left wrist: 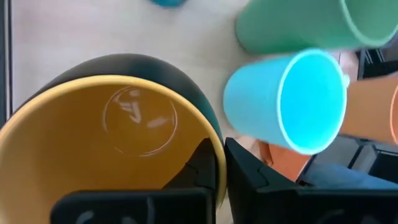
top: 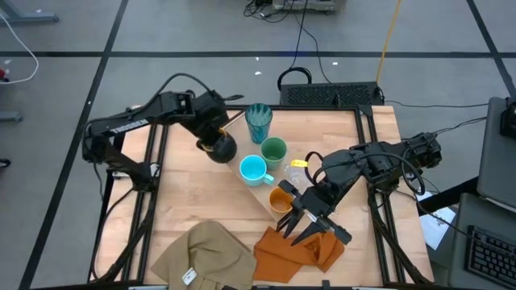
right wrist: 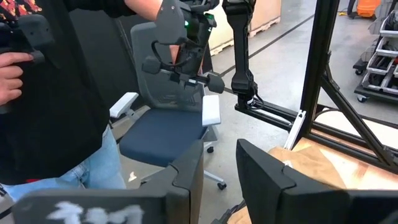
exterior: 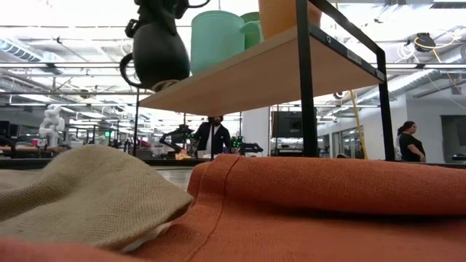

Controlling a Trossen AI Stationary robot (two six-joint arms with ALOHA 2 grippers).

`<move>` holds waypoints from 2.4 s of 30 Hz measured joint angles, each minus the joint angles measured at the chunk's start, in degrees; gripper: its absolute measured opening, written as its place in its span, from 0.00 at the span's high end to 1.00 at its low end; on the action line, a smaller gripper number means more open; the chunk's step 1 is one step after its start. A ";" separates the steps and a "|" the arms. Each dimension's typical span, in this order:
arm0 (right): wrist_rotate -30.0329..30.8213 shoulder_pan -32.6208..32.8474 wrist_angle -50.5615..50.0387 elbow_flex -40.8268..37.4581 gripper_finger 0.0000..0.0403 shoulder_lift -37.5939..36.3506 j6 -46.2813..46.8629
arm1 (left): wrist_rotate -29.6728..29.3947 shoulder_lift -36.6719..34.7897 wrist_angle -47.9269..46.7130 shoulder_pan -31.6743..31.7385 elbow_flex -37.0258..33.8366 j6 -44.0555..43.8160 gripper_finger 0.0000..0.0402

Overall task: Stack small to large cups/mugs on shelf
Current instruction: Put the black cup on the shelf, then return to home position

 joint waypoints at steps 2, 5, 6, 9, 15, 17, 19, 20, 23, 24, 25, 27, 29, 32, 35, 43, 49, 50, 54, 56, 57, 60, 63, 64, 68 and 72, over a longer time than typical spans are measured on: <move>-0.01 0.00 0.00 0.00 0.79 0.00 -0.16 | 0.27 1.46 -0.11 0.57 1.99 -0.01 0.97; -0.01 0.00 -0.21 0.00 0.79 0.00 -0.28 | 0.13 3.63 0.16 1.15 5.58 0.57 0.96; 0.00 0.00 -0.35 0.00 0.79 0.00 -0.28 | 0.52 4.57 0.10 1.39 6.70 0.93 0.95; -0.02 0.00 -0.68 0.00 0.79 0.00 -0.28 | 1.44 7.41 -1.32 1.61 10.32 1.67 0.95; -0.02 0.00 -0.83 0.00 0.79 0.00 -0.24 | 0.27 12.88 -13.88 0.56 15.73 5.65 0.97; -0.02 0.18 -0.89 0.00 0.79 0.00 -0.24 | 0.07 14.36 -14.21 0.17 16.72 6.61 0.95; -0.01 0.36 -0.98 0.00 0.79 0.00 -0.27 | -0.18 15.06 -13.71 -0.18 17.46 7.28 0.93; -0.02 0.37 -0.99 0.00 0.79 0.00 -0.37 | -0.37 15.34 -13.48 -0.39 17.78 7.48 0.92; -0.02 0.40 -1.28 0.00 0.79 0.00 -0.42 | -1.32 15.42 -13.22 -0.99 18.06 7.82 0.94; -0.02 0.37 -1.27 0.00 0.79 0.00 -0.42 | -1.54 15.41 -13.31 -1.09 18.06 7.89 0.95; -0.02 0.37 -1.28 0.00 0.79 0.00 -0.50 | -1.60 15.40 -13.45 -1.10 18.06 7.87 0.97; 0.00 0.37 -1.27 0.00 0.79 0.00 -1.07 | -2.21 15.40 -13.45 -1.17 18.06 7.62 0.97; -0.02 0.37 -1.23 0.00 0.79 0.00 -1.22 | -3.49 15.40 -13.42 -1.17 18.06 7.23 0.96; -0.02 0.37 -1.27 0.00 0.79 0.00 -1.25 | -3.19 15.37 -13.15 -1.14 18.06 7.22 0.91; -0.02 0.37 -1.25 0.00 0.79 0.00 -1.27 | -2.89 15.33 -11.81 -1.52 18.06 7.24 0.88; -0.02 0.37 -1.25 0.00 0.79 0.00 -1.20 | -2.24 15.20 -10.58 -1.54 18.08 7.00 0.98; -0.02 0.37 -1.25 0.02 0.79 0.00 -1.09 | -2.20 15.24 -10.29 -1.52 18.08 6.94 0.86; -0.02 0.37 -1.25 0.02 0.79 0.00 -1.09 | -2.15 15.24 -10.23 -1.52 18.08 6.89 0.85; -0.02 0.37 -1.25 0.02 0.79 -0.02 -1.09 | -1.71 15.24 -10.05 -1.54 18.08 6.60 0.81; -0.02 0.37 -1.25 0.02 0.79 -0.02 -1.07 | -1.69 15.24 -9.67 -1.65 18.08 6.60 0.80; -0.02 0.37 -1.20 0.02 0.79 -0.02 -1.07 | -1.71 15.24 -9.18 -1.69 18.08 6.56 0.80; -0.01 0.37 -0.85 0.02 0.79 -0.02 -0.62 | -1.88 15.24 -8.40 -1.69 18.08 6.60 0.80; -0.02 0.37 -0.85 0.02 0.79 -0.02 -0.20 | -2.17 15.24 -8.29 -1.69 18.08 6.66 0.80; -0.02 0.37 -0.85 0.02 0.79 -0.02 -0.20 | -2.56 15.24 -8.29 -1.69 18.08 6.76 0.80; -0.02 0.37 -0.85 0.02 0.79 -0.02 0.07 | -3.13 15.24 -8.27 -1.51 18.06 6.55 0.80; -0.02 0.37 -0.90 0.02 0.79 -0.02 0.22 | -3.08 15.24 -8.43 -1.43 18.06 6.41 0.79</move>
